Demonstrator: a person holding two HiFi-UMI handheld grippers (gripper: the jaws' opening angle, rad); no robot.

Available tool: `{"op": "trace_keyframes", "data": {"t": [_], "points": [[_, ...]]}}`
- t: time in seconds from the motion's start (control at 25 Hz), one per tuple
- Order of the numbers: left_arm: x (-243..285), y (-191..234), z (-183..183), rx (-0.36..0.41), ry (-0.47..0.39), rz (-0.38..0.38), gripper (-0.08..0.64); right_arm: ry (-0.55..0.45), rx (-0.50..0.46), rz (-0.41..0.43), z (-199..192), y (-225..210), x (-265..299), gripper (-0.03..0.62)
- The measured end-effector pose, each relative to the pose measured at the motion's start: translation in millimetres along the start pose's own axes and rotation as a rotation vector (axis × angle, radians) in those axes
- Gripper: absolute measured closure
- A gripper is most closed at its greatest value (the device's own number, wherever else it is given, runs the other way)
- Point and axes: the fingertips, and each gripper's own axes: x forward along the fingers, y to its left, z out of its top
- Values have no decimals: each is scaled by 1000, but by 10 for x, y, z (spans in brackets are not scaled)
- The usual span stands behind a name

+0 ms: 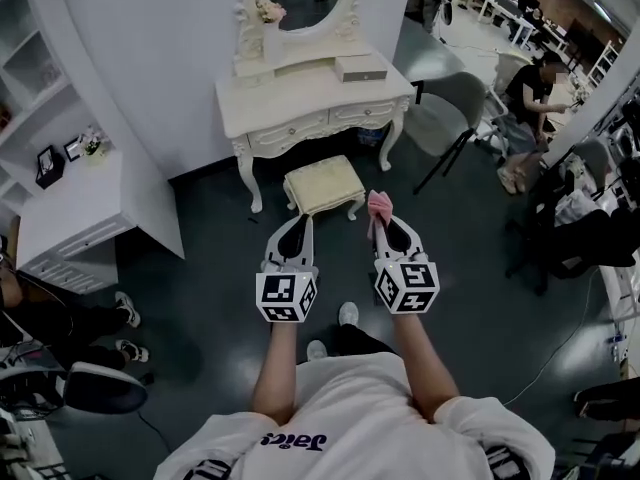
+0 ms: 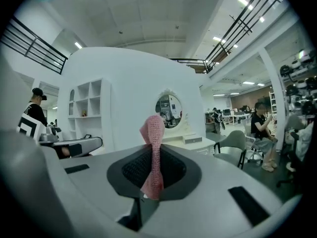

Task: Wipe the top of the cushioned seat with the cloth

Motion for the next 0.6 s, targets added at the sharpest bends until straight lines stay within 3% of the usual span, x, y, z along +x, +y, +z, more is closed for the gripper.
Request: {"op": "trace_keyframes", "data": {"t": [0.32, 0.6], "points": [[914, 125, -258, 57, 60, -4, 548, 15, 91, 27, -131, -561, 927, 571], [2020, 425, -79, 58, 45, 51, 548, -11, 145, 82, 275, -1183, 2023, 571]]}}
